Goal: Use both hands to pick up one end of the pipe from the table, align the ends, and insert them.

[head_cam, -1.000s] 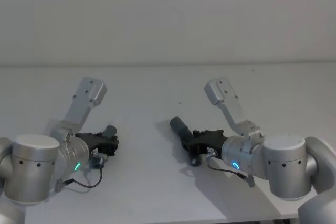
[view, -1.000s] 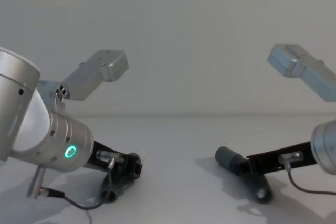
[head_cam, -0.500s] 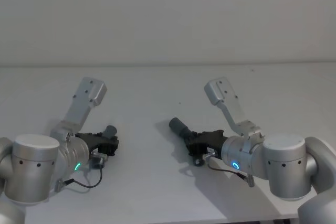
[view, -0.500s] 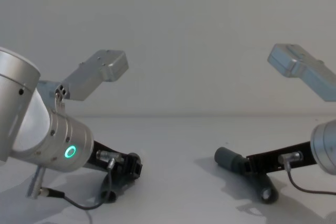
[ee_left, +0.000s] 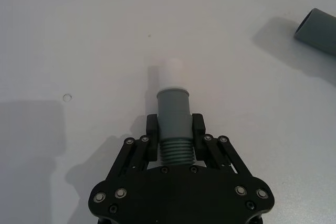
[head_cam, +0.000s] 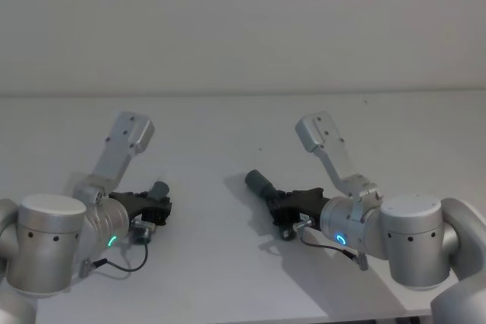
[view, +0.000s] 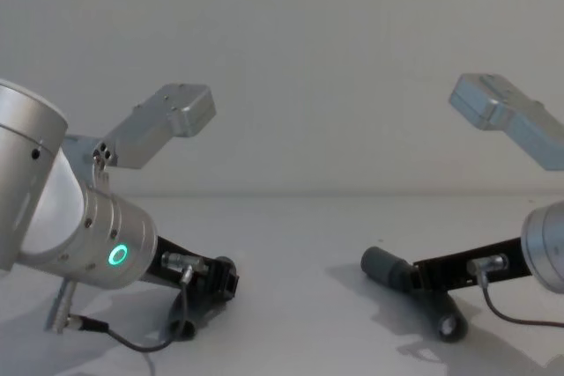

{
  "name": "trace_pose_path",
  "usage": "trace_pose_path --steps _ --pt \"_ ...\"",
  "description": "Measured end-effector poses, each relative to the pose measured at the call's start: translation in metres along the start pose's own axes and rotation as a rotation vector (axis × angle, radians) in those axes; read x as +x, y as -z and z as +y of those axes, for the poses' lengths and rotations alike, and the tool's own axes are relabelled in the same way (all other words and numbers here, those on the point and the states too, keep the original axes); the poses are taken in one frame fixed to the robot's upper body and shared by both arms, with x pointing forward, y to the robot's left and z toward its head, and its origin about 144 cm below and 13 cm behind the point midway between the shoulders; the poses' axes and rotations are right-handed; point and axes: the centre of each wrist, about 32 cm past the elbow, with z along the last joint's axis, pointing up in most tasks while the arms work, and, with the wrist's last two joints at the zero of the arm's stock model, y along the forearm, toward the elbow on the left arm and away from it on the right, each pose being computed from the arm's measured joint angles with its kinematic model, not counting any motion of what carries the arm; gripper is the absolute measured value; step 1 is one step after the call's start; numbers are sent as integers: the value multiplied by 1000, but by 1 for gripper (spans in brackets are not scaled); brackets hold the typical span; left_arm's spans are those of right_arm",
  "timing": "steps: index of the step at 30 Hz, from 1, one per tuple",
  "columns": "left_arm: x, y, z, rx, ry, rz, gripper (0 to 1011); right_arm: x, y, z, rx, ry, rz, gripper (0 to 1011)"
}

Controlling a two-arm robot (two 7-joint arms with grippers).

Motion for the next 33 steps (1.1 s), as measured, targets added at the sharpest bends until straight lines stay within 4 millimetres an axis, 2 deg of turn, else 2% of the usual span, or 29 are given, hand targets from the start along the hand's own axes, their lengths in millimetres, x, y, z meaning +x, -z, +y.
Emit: trace_pose_path --steps 21,33 --pt "0 -1 0 -2 3 -4 343 1 1 -1 7 -3 -5 116" --pt "-2 -8 8 -53 63 -98 343 12 8 -19 96 -39 -108 115"
